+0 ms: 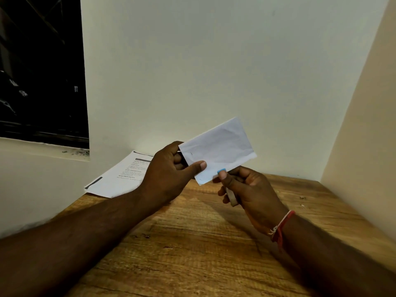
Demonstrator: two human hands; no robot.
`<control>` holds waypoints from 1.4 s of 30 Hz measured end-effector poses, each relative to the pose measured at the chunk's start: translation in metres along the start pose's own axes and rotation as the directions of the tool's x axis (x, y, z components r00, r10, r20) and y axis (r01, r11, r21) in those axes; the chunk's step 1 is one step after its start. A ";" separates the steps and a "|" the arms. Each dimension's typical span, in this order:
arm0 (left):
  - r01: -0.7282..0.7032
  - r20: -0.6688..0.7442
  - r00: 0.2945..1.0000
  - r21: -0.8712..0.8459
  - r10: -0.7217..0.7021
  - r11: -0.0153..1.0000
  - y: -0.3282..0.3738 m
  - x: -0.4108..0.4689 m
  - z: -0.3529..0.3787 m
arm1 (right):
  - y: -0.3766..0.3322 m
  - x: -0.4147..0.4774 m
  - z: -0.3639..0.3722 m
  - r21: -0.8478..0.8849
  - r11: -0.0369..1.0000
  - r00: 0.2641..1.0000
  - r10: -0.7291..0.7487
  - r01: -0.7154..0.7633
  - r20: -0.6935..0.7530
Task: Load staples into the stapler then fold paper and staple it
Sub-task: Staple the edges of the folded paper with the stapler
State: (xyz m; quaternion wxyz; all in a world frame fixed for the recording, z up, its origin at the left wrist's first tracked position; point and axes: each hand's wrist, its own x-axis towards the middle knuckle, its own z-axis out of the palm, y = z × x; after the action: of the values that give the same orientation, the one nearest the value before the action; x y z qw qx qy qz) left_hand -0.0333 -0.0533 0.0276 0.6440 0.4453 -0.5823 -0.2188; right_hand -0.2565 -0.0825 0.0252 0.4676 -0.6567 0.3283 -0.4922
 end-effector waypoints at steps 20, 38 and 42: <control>0.501 0.320 0.862 -0.425 -0.393 0.754 0.004 0.005 0.000 | 0.003 0.016 -0.030 -0.434 0.870 0.946 -0.307 0.234 -0.107; 0.114 0.213 0.969 0.082 -0.129 0.990 0.007 0.001 -0.008 | -0.006 0.006 -0.010 -0.175 0.966 0.972 -0.209 0.188 -0.107; 0.072 0.192 0.976 0.167 -0.104 0.983 0.007 0.001 -0.009 | -0.008 0.005 -0.010 -0.171 0.969 0.973 -0.197 0.175 -0.120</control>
State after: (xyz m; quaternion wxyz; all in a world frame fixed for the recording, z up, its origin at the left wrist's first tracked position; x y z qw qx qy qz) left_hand -0.0260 -0.0476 0.0352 0.5345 0.4964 -0.6392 -0.2436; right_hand -0.2648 -0.0872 0.0349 0.3416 -0.6849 0.3345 -0.5498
